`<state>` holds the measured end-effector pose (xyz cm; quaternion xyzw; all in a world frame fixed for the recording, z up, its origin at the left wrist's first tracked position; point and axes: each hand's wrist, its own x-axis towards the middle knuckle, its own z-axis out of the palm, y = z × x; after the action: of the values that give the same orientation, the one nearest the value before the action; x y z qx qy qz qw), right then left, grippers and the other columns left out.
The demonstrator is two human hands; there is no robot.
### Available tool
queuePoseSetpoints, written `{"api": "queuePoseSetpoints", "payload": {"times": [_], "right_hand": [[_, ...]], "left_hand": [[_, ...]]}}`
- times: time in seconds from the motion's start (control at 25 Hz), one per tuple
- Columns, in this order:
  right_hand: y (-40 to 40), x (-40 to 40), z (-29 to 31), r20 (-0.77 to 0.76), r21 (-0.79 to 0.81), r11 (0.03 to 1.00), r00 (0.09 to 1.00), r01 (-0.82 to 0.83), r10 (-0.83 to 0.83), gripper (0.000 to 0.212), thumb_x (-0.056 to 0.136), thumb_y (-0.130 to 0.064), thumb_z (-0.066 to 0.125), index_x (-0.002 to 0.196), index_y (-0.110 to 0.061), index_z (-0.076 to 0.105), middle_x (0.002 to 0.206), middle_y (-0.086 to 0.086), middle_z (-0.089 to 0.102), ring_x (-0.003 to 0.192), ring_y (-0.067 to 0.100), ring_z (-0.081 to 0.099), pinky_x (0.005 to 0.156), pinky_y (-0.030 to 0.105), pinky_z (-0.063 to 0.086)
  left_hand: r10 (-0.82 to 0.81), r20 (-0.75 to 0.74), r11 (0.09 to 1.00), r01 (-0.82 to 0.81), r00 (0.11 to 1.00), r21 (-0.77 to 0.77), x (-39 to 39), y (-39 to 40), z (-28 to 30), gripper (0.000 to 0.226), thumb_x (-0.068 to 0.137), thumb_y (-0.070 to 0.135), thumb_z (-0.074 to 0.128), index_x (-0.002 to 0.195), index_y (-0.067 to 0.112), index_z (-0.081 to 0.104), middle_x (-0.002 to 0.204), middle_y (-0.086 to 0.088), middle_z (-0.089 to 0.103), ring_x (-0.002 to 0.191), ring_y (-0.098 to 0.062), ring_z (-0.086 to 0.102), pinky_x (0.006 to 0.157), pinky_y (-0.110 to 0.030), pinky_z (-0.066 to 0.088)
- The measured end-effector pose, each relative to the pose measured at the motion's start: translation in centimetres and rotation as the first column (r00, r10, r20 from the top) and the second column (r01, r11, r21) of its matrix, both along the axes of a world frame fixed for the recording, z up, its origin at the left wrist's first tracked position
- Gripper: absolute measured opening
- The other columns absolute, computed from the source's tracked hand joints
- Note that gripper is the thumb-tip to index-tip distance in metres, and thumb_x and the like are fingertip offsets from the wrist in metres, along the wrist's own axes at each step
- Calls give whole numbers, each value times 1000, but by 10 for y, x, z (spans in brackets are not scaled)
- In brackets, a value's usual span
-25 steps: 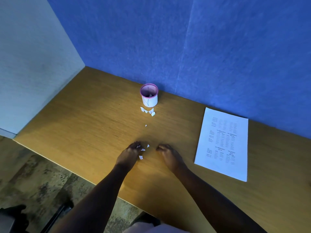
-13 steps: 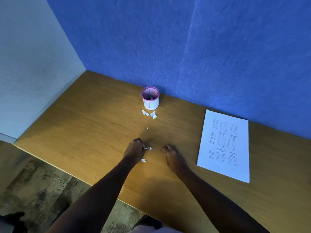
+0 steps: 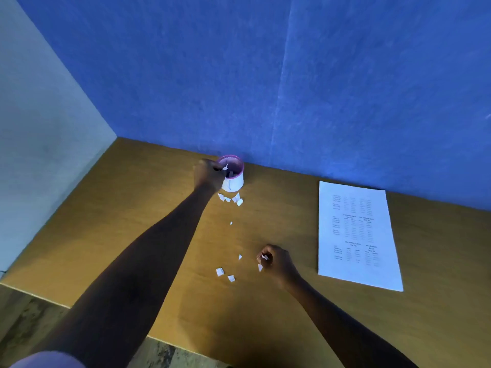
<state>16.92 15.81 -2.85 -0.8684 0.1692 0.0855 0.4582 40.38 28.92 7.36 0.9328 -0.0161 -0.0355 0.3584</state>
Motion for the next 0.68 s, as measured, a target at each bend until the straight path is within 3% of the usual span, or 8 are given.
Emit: {"api": "queuePoseSetpoints", "payload": {"times": [0.08, 0.28, 0.4, 0.52, 0.6, 0.68], "right_hand": [[1, 0, 0, 0, 3, 1000, 1000, -15, 15, 16, 88, -3, 63, 74, -12, 60, 64, -15, 57, 62, -15, 58, 58, 3, 40], [-4, 9, 0, 1, -18, 999, 1000, 30, -30, 10, 88, -11, 66, 86, -2, 68, 72, -5, 65, 60, -3, 58, 59, 4, 40], [-10, 31, 12, 17, -7, 998, 998, 59, -59, 6, 87, -11, 66, 87, -6, 70, 78, -3, 68, 64, -3, 59, 61, 7, 41], [-14, 74, 40, 69, -35, 998, 996, 58, -56, 7, 89, -11, 64, 88, -8, 71, 79, -9, 66, 67, -4, 60, 61, 5, 41], [-14, 110, 59, 132, -74, 996, 991, 47, -37, 10, 91, -12, 62, 90, -8, 71, 88, -3, 70, 76, 6, 62, 67, 16, 45], [-8, 150, 73, 195, -115, 992, 981, 42, -19, 13, 92, -14, 62, 91, -6, 71, 89, 3, 70, 77, 13, 60, 65, 24, 42]], "left_hand": [[3, -7, 1000, -3, 1000, -1, 16, -9, 6, 15, 83, 13, 73, 92, 3, 79, 94, -16, 76, 85, -24, 68, 74, -36, 56], [-50, -89, 999, 51, 995, 2, 30, -23, 4, 18, 85, 8, 70, 101, 6, 78, 101, -3, 73, 90, -12, 61, 63, -21, 43], [34, -81, 995, -42, 996, -96, 27, -19, 2, 19, 88, 4, 65, 102, 6, 77, 107, -8, 75, 100, -21, 68, 65, -22, 43], [78, 13, 983, -75, 997, -168, 17, -7, 3, 22, 86, 0, 60, 94, 6, 79, 98, -9, 78, 89, -19, 70, 56, -14, 39], [91, 66, 978, -76, 994, -194, 4, 4, 1, 23, 84, -1, 58, 89, 5, 80, 92, -10, 78, 82, -20, 70, 54, -16, 39], [122, 86, 976, -104, 989, -191, -7, 18, -3, 25, 84, -2, 56, 88, 5, 79, 90, -10, 78, 77, -17, 66, 62, -19, 40]]}}
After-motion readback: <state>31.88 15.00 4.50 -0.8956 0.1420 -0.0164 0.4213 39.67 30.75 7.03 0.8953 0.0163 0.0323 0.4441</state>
